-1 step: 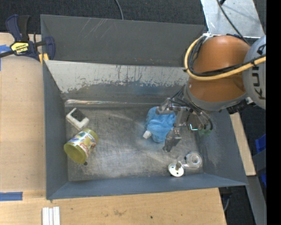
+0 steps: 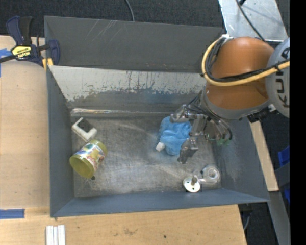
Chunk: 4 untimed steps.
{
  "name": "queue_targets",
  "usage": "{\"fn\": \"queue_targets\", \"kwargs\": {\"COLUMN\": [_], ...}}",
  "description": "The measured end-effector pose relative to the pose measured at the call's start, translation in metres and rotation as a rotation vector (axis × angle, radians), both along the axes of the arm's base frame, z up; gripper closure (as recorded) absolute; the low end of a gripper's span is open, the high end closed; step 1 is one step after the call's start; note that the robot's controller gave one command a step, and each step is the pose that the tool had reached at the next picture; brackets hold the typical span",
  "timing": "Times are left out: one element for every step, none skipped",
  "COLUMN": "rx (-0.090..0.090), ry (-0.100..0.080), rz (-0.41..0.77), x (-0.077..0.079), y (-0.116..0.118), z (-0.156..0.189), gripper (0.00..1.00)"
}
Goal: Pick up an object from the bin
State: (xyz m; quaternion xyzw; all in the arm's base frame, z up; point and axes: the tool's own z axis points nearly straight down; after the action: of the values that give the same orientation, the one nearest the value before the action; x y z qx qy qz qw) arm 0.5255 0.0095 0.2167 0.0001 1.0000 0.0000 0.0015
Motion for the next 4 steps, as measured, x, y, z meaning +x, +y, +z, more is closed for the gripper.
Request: {"fn": "queue_targets", "kwargs": {"rx": [-0.001, -0.001, -0.002, -0.003], "ry": [-0.007, -0.009, -0.011, -0.004], "rz": [0.063, 0.075, 0.145, 0.03], "x": [0.029, 0.075, 0.084, 0.086], "y": [-0.021, -0.043, -0.045, -0.029], "z": [-0.05, -0.132, -0.147, -0.143], "gripper": [0.0, 0.0, 0.0, 0.0]}}
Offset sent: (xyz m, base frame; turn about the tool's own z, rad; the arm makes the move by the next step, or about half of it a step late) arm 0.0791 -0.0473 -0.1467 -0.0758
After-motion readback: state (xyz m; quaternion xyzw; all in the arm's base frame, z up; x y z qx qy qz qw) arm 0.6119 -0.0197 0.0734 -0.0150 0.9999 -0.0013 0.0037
